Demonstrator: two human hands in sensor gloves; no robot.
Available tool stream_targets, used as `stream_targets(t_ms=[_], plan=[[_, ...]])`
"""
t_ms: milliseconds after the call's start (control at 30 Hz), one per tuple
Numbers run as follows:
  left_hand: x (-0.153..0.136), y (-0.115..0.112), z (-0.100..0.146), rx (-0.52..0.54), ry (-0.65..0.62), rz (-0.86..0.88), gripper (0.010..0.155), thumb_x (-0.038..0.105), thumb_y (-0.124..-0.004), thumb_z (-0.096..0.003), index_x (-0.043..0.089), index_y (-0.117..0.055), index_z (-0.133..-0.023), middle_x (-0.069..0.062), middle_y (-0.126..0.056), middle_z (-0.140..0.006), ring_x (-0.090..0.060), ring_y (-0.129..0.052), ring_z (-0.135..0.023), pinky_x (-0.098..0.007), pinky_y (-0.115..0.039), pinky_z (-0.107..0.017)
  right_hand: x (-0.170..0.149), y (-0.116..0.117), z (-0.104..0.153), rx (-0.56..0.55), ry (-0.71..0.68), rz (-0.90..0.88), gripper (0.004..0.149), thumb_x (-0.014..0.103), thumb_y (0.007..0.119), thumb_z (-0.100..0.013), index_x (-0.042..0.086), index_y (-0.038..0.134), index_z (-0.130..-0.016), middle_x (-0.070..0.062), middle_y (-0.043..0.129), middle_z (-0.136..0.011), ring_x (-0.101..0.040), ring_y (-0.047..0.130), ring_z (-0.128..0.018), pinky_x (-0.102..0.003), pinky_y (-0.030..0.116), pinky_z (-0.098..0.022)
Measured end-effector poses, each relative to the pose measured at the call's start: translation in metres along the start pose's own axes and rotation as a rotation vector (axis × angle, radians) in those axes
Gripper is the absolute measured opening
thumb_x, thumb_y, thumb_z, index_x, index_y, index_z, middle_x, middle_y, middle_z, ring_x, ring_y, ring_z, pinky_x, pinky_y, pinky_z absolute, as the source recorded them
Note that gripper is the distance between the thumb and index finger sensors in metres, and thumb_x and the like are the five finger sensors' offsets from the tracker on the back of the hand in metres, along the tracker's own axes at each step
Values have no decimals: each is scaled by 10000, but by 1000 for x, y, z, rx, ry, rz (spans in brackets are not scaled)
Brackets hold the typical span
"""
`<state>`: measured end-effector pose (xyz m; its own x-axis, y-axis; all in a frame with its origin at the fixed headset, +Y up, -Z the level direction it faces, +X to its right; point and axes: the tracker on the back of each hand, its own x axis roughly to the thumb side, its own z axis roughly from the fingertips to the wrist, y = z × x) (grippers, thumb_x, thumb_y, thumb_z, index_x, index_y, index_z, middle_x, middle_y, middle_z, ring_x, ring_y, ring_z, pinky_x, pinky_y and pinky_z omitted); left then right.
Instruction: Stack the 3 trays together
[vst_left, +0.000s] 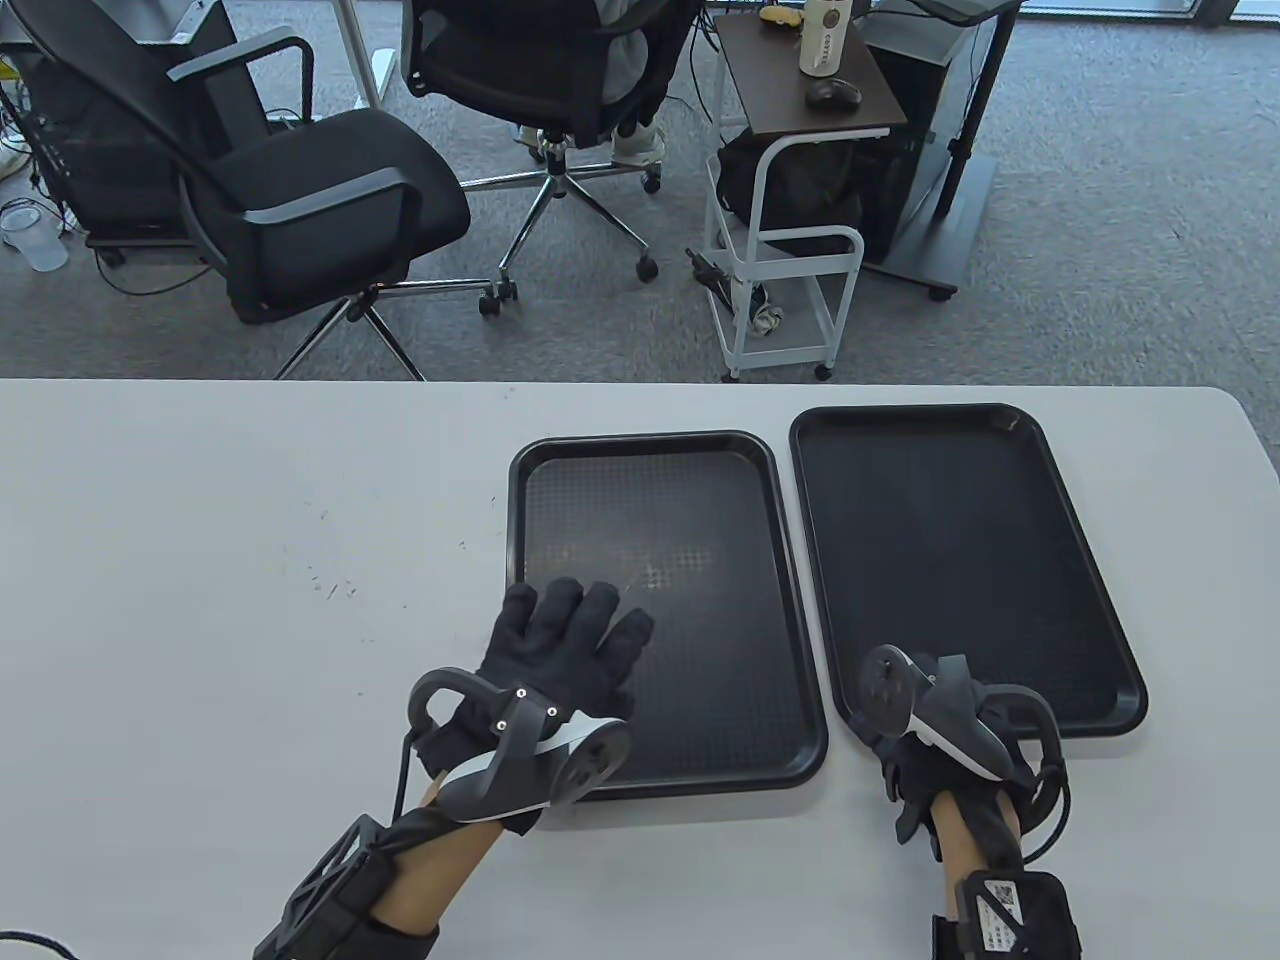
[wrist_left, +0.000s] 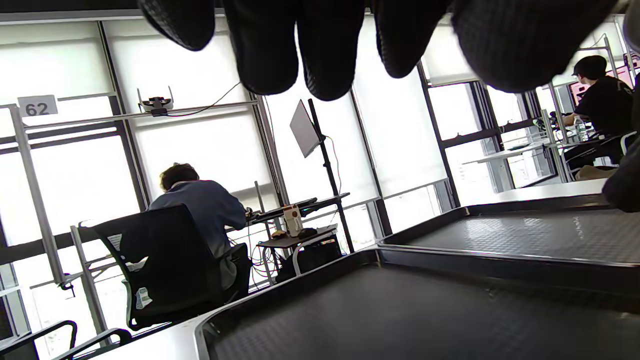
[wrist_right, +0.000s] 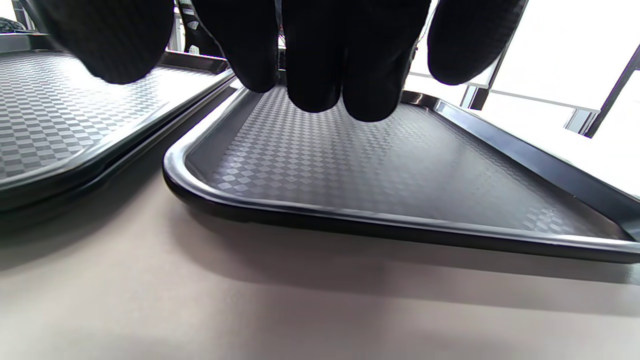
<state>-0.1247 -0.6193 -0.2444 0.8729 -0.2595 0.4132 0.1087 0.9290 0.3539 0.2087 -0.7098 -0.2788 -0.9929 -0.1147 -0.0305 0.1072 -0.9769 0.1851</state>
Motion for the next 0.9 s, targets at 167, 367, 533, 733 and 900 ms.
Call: stream_targets(t_ms=[167,367,533,733,900], plan=[[-25,-8,17,41,41,-30,747,592,-804,-402,401,-619,-1100,18,-663,-1208,-344,-668,-1147,-608,-489,-816,1,0,0,5,-2,5,672,600,729,-402,307,631,-999,-81,743,-1092,-359,810,-944,-602,661,-649],[-36,-28,37,75,61,-54,748,597,-800,-404,405,-611,-1101,19,-653,-1211,-348,-658,-1147,-613,-478,-816,3,2,0,14,-6,18,670,599,729,-402,309,632,-998,-81,742,-1094,-358,810,-945,-601,661,-650],[-42,-42,42,28,84,-14,748,599,-798,-403,404,-611,-1101,22,-653,-1210,-350,-663,-1145,-614,-478,-815,4,5,0,28,-3,23,670,599,730,-402,308,632,-998,-80,743,-1093,-357,810,-945,-602,661,-650],[-46,-46,46,37,94,-4,749,600,-798,-403,402,-610,-1101,19,-660,-1206,-349,-672,-1140,-614,-481,-812,5,11,-3,50,0,37,669,599,731,-402,308,635,-997,-80,743,-1093,-358,809,-945,-601,661,-650],[-46,-48,48,22,99,27,745,597,-798,-403,401,-617,-1098,17,-669,-1201,-348,-682,-1134,-613,-486,-811,7,19,-6,95,-6,51,670,598,736,-399,308,637,-995,-81,741,-1094,-358,808,-946,-601,661,-650]])
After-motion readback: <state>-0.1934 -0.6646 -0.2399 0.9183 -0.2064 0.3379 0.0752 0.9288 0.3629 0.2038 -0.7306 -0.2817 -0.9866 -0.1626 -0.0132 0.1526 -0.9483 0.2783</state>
